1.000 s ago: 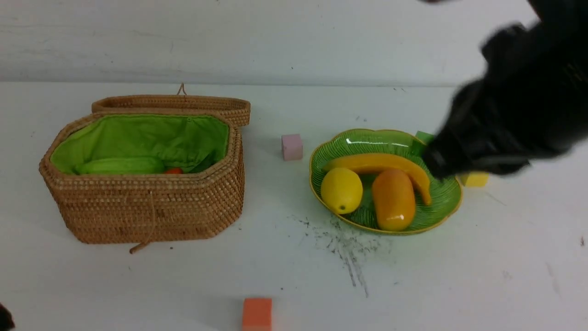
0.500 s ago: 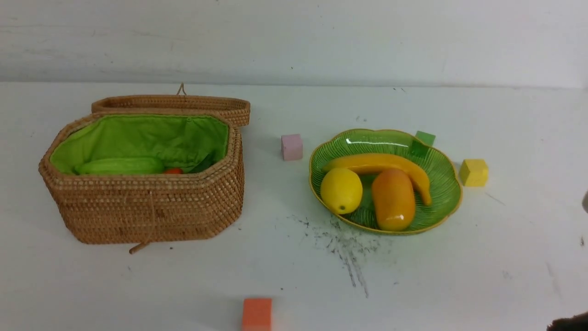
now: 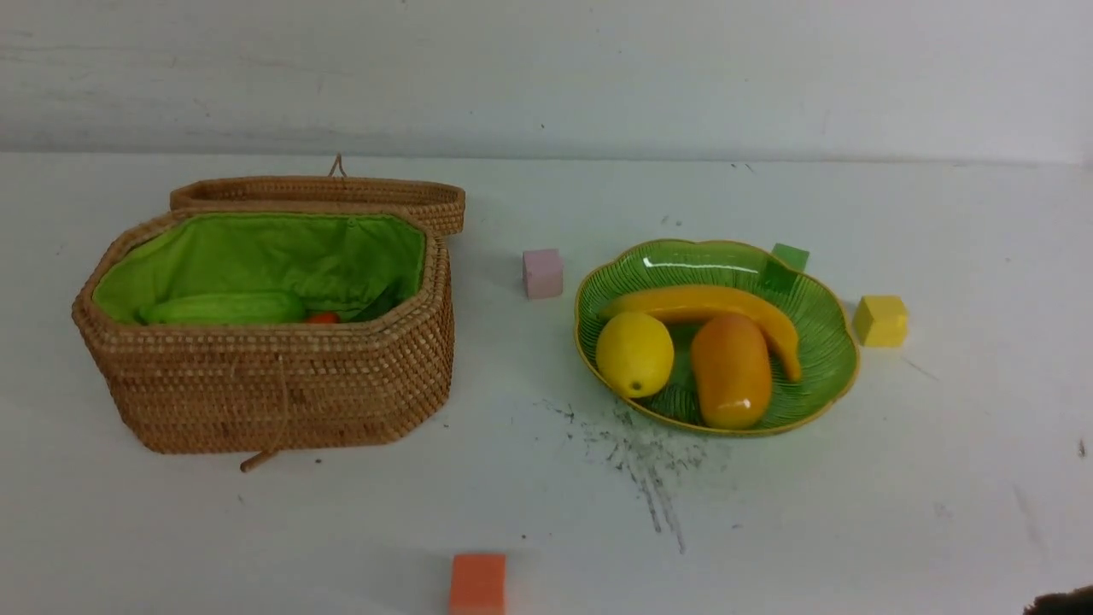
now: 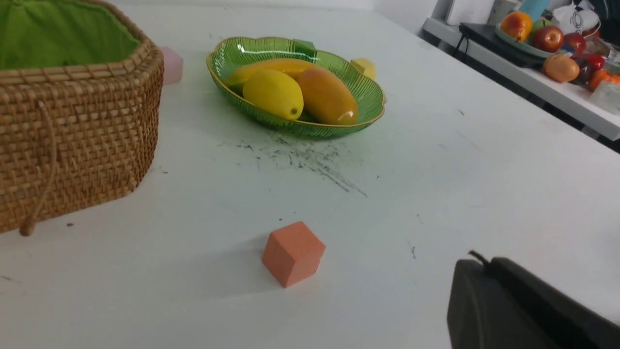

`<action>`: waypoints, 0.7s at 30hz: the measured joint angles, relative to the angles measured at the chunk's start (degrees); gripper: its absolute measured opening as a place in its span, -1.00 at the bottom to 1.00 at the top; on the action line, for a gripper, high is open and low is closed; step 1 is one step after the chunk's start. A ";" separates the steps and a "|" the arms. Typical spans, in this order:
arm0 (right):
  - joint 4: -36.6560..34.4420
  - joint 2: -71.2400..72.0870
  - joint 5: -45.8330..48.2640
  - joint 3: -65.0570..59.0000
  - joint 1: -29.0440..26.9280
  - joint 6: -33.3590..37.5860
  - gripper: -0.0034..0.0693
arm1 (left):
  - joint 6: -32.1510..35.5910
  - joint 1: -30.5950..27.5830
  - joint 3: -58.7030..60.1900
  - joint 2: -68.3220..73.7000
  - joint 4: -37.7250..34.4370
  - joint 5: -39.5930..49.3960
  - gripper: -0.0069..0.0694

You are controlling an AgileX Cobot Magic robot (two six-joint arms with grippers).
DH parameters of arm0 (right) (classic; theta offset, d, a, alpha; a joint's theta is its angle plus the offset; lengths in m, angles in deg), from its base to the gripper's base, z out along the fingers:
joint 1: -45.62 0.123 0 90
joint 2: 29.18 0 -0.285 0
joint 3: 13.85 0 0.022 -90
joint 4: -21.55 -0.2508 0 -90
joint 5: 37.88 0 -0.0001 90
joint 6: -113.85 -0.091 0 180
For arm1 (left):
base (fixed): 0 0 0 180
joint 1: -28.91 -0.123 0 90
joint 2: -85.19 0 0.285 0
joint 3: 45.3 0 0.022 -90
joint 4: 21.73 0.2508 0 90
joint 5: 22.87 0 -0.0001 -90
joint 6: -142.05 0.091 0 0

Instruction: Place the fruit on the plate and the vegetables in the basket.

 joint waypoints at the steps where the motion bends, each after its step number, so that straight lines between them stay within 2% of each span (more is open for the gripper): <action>1: 0.65 0.37 -0.63 0.00 -0.61 0.00 -0.85 | 0.00 0.00 0.00 0.00 0.00 0.25 -0.85; 3: 2.38 1.69 -3.05 -0.40 -2.73 0.00 -0.84 | 0.00 0.00 0.00 0.00 0.00 0.55 -0.85; 9: 6.72 14.37 -21.52 -11.27 -19.53 0.97 -0.84 | 0.00 0.00 0.00 0.00 0.00 1.09 -0.85; 11: 6.84 21.10 -29.85 -20.53 -26.38 3.81 -0.85 | -0.04 0.00 0.00 0.00 0.00 1.09 -0.85; 14: 6.84 28.51 -36.03 -30.03 -32.95 6.69 -0.87 | -0.04 0.00 0.00 0.00 0.00 1.09 -0.85; 15: 6.84 32.49 -38.83 -36.60 -36.11 7.75 -0.87 | -0.04 0.00 0.00 0.00 0.00 1.09 -0.85; 21: 6.84 44.14 -43.77 -52.18 -42.75 8.65 -0.90 | -0.04 0.00 0.00 0.00 0.00 1.09 -0.85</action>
